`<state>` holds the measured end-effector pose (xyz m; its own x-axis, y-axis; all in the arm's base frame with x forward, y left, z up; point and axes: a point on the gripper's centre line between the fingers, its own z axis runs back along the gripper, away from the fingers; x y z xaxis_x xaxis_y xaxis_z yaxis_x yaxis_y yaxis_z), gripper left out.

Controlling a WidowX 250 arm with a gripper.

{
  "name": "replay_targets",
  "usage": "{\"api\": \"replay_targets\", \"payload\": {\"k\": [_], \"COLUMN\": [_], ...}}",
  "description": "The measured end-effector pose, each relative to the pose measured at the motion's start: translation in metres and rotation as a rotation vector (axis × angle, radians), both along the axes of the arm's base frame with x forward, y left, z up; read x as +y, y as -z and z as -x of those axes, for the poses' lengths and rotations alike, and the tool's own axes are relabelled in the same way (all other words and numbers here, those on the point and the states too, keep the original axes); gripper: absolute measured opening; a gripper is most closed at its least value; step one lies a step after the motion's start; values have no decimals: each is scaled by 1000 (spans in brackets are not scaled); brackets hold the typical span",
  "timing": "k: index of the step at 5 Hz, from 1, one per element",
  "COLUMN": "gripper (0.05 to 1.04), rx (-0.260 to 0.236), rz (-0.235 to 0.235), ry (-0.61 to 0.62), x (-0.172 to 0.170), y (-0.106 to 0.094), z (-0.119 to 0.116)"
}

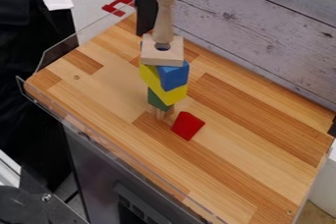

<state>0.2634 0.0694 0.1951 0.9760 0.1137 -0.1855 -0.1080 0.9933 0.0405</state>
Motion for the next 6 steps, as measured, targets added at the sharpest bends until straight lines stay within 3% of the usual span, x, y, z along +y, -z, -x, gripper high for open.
{"api": "replay_targets", "payload": {"k": [1,2,3,5,6], "gripper": [1000,1000,1000,1000,1000], "rx": [31,5,36,-4,54], "rz": [9,28,37,19,-16], "ry": [-3,-13,-9,34,144], "x": [0,0,4,-11,-44], "y": [8,5,14,5,14], "z": [0,-7,-15,-10,3]}}
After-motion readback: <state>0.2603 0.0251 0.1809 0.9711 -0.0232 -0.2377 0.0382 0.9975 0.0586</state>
